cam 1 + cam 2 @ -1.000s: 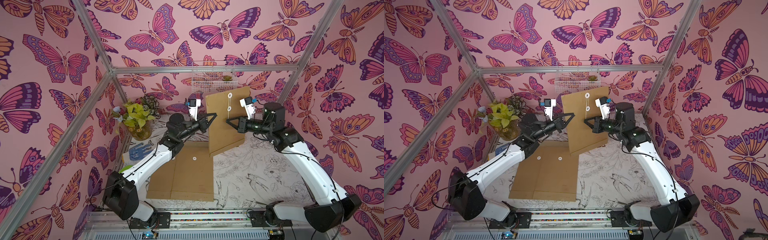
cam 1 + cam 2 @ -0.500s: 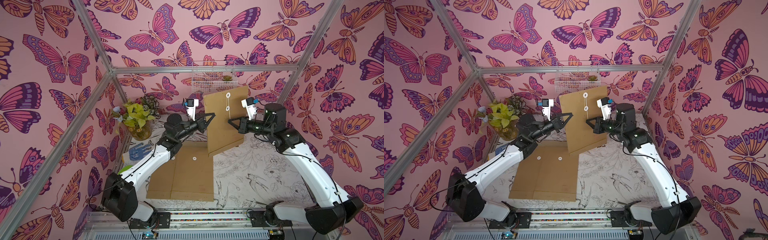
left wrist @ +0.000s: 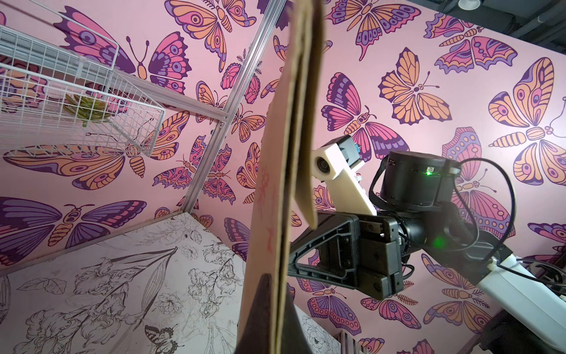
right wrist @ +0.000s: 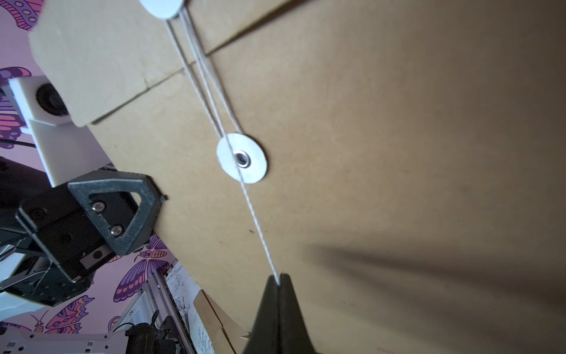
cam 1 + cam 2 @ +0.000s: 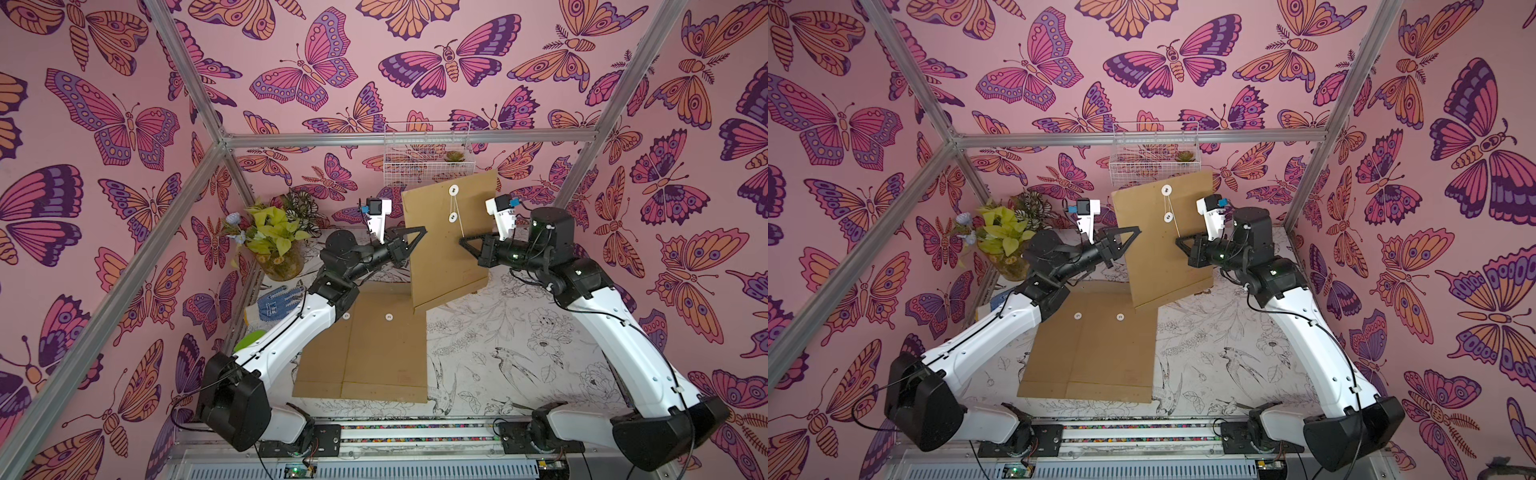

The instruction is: Open the file bag

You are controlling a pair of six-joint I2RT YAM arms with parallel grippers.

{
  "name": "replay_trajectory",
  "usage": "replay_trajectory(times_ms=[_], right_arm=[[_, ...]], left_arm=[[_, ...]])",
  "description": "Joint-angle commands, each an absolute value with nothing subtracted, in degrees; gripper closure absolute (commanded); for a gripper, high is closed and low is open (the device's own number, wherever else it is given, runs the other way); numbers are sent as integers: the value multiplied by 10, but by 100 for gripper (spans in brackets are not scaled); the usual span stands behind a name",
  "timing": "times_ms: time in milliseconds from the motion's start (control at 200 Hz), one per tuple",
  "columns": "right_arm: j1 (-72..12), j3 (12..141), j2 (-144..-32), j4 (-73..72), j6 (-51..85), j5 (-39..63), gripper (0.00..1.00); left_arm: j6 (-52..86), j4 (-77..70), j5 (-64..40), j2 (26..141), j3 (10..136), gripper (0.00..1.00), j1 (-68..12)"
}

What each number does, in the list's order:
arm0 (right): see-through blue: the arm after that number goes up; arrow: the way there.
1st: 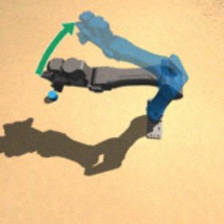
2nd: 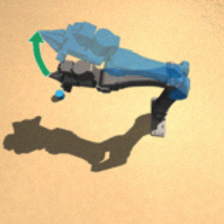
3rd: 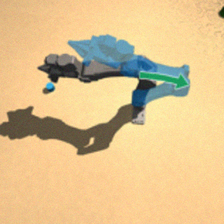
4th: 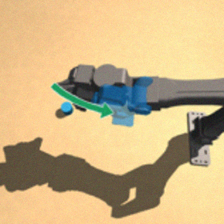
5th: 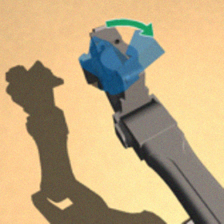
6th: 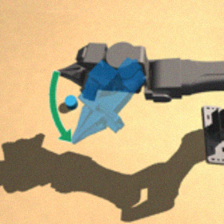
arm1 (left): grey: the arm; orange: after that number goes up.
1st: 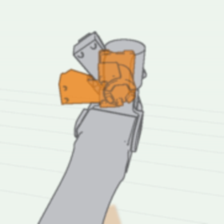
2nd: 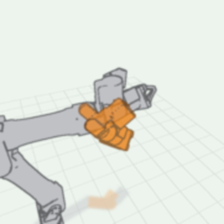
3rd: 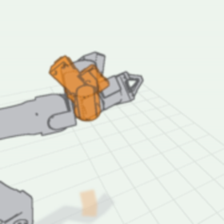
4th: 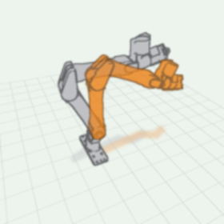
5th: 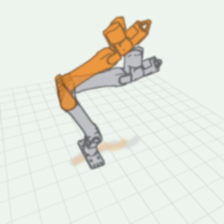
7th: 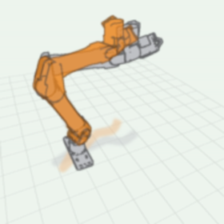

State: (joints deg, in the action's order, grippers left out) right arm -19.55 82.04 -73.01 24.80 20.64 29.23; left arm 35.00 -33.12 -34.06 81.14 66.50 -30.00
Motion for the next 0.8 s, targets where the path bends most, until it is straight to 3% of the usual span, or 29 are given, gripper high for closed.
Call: replay_trajectory(times_ms=[0, 791], right_arm=[[-194, 820, -715, 265, 190, 270, 100], [-156, 803, -686, 292, 174, 208, 100]], left_arm=[[352, -362, -360, 800, 657, 100, -294], [292, -266, -393, 761, 660, 100, -275]])
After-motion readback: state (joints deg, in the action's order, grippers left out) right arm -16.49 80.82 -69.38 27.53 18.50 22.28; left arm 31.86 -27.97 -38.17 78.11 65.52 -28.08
